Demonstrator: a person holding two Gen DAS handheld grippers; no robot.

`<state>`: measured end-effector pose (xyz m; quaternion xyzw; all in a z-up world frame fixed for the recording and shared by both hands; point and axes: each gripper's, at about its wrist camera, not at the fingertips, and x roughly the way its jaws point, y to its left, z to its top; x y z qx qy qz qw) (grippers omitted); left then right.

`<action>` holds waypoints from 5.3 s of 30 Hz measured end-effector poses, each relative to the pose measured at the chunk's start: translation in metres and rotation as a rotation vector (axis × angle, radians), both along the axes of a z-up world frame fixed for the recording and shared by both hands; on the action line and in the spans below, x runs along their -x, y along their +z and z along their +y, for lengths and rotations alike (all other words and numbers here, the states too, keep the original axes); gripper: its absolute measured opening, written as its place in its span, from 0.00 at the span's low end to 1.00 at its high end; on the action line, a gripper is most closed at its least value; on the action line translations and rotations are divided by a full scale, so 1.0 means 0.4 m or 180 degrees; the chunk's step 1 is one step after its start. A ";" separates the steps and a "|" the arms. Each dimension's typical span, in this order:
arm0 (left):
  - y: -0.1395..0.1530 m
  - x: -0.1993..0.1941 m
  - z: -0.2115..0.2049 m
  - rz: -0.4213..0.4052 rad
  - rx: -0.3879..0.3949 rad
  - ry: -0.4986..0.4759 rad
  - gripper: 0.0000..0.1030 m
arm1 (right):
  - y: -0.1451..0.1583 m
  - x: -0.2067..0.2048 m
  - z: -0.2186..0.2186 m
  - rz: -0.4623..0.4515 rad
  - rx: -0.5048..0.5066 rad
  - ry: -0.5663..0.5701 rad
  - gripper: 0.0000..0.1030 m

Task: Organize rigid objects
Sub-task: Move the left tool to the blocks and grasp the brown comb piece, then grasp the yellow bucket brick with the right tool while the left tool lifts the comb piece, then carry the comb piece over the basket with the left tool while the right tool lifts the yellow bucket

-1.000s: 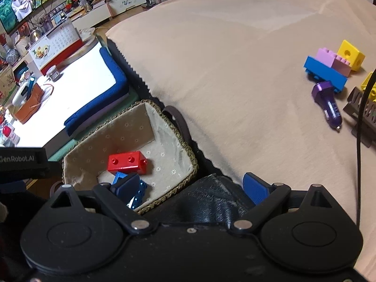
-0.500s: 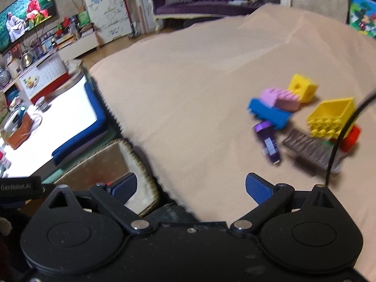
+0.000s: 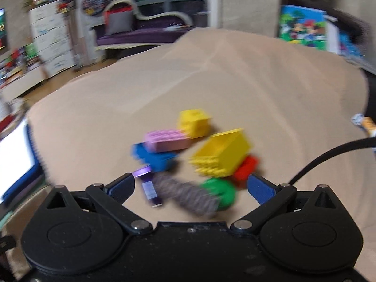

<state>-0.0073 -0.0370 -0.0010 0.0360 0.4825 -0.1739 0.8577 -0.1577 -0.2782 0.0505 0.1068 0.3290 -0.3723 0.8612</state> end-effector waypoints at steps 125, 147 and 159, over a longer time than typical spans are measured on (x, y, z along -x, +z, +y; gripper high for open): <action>0.056 -0.043 -0.125 -0.0011 0.0204 -0.0205 0.77 | -0.018 0.009 -0.380 -0.0441 -0.1289 0.0017 0.64; 0.020 -0.035 -0.122 0.0069 0.0200 -0.0222 0.77 | -0.049 -0.024 -0.308 0.0342 -0.0433 0.0581 0.97; 0.023 -0.035 -0.120 0.0075 0.0206 -0.0193 0.77 | -0.030 -0.002 -0.348 -0.0072 -0.0631 0.0370 0.62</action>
